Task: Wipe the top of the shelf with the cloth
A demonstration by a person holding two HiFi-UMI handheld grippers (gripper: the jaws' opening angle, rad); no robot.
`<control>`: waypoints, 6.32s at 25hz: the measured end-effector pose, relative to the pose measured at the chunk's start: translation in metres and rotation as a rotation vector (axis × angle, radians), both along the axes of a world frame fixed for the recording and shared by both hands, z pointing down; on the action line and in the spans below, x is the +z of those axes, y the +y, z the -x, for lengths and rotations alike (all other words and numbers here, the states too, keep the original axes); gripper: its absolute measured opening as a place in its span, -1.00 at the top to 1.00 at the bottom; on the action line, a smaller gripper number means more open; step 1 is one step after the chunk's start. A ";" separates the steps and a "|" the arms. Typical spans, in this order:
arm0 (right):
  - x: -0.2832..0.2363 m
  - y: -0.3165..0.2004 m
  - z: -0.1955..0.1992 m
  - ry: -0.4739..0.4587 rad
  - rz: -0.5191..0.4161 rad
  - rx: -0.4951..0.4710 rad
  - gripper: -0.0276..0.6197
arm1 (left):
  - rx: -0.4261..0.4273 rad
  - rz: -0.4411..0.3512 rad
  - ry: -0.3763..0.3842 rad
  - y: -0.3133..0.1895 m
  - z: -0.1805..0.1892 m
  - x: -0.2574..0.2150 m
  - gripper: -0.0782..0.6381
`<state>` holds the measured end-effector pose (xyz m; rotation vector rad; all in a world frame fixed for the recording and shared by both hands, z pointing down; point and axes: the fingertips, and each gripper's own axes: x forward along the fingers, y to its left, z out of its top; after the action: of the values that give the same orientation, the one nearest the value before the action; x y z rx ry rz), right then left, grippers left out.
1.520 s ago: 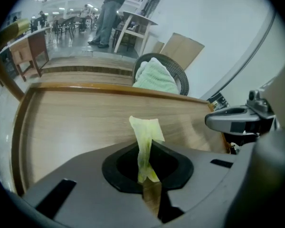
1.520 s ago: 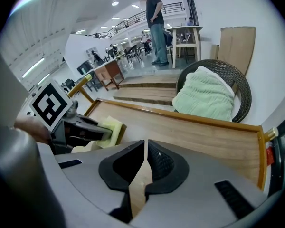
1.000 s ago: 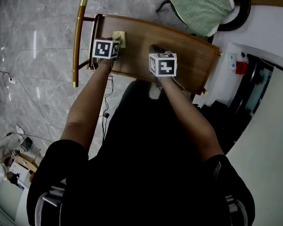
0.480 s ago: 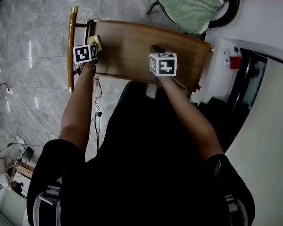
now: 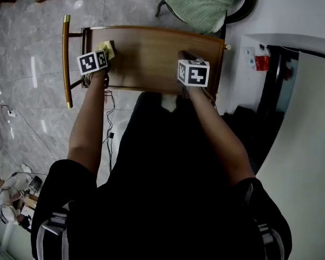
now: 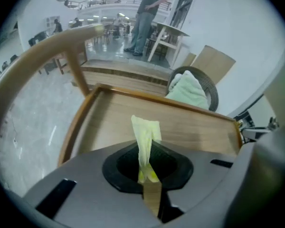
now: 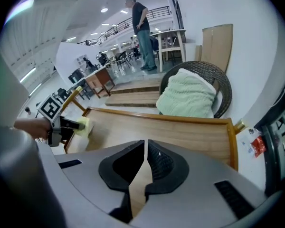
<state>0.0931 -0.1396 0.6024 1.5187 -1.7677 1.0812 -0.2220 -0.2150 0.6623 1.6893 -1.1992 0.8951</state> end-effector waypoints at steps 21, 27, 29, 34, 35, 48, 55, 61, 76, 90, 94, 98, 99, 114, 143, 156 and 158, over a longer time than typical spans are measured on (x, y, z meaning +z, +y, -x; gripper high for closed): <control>0.006 0.089 -0.203 0.047 0.014 0.098 0.82 | 0.463 0.021 0.156 0.158 -0.426 -0.017 0.69; 0.007 0.099 -0.211 0.061 0.023 0.052 0.82 | 0.452 0.046 0.154 0.173 -0.438 -0.006 0.69; 0.008 0.099 -0.210 0.065 0.026 0.038 0.82 | 0.468 0.029 0.154 0.172 -0.439 -0.006 0.69; 0.008 0.093 -0.197 0.066 0.030 0.012 0.82 | 0.485 0.024 0.167 0.171 -0.436 -0.006 0.69; 0.008 0.091 -0.192 0.064 0.030 0.008 0.82 | 0.488 0.020 0.160 0.169 -0.432 -0.005 0.69; 0.013 0.065 -0.084 0.035 0.051 -0.056 0.82 | 0.489 -0.007 0.065 0.130 -0.314 0.003 0.69; 0.019 0.055 -0.024 0.018 0.065 -0.076 0.82 | 0.408 0.023 0.048 0.112 -0.238 0.010 0.69; 0.023 0.040 0.018 0.012 0.068 -0.074 0.82 | 0.370 0.035 0.020 0.093 -0.174 0.015 0.69; 0.039 0.016 0.111 -0.029 0.073 -0.144 0.82 | 0.235 0.059 -0.007 0.064 -0.039 0.022 0.69; 0.049 0.010 0.165 -0.061 0.085 -0.207 0.82 | 0.054 0.050 -0.126 0.049 0.061 0.026 0.69; 0.051 0.017 0.169 -0.071 0.089 -0.228 0.82 | -0.019 0.035 -0.194 0.051 0.080 0.020 0.69; 0.046 0.019 0.155 -0.055 0.084 -0.216 0.82 | -0.120 0.022 -0.196 0.050 0.092 0.025 0.69; 0.045 0.020 0.150 -0.054 0.082 -0.209 0.82 | -0.133 0.015 -0.203 0.049 0.095 0.025 0.69; 0.014 0.061 -0.033 -0.008 0.033 0.014 0.82 | 0.203 -0.011 0.081 0.107 -0.186 -0.005 0.69; 0.011 0.122 -0.177 -0.018 0.030 0.074 0.82 | 0.519 0.017 0.124 0.236 -0.415 -0.004 0.69; 0.022 0.106 -0.058 -0.029 0.072 0.031 0.82 | 0.429 0.037 0.078 0.195 -0.269 0.009 0.69; 0.021 0.096 -0.033 -0.034 0.069 0.017 0.82 | 0.408 0.028 0.058 0.185 -0.237 0.010 0.69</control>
<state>0.1265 -0.0433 0.6238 1.4842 -1.7252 1.1707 0.0146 -0.0303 0.6719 1.9595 -0.8101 1.0906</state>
